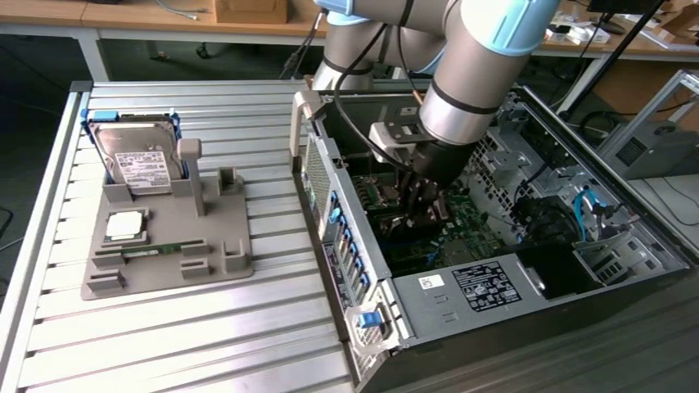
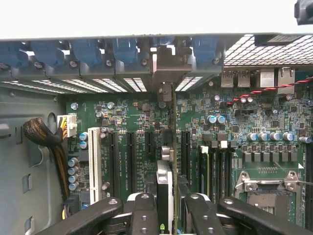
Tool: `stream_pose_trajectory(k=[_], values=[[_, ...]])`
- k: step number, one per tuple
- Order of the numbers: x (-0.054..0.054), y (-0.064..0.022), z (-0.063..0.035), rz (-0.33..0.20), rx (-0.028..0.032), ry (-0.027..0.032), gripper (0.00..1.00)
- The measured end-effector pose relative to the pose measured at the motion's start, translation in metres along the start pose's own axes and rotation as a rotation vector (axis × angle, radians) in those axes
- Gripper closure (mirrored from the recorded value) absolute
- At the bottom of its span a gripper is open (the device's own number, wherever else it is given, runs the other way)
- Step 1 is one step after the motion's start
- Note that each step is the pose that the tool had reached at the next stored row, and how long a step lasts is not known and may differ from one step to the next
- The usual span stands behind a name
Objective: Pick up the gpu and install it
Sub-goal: 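Insert the gpu into the slot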
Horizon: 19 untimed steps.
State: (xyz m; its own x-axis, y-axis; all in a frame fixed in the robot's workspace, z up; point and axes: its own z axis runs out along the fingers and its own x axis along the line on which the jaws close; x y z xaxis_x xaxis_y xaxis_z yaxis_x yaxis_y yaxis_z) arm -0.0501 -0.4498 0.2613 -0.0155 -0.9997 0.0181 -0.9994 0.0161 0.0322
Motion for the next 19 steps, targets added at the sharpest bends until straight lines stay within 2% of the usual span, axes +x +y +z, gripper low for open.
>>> stream_pose_trajectory(k=[19], values=[[0.0000,-0.0001,0.0017,-0.001,-0.0001,0.0002,0.73]])
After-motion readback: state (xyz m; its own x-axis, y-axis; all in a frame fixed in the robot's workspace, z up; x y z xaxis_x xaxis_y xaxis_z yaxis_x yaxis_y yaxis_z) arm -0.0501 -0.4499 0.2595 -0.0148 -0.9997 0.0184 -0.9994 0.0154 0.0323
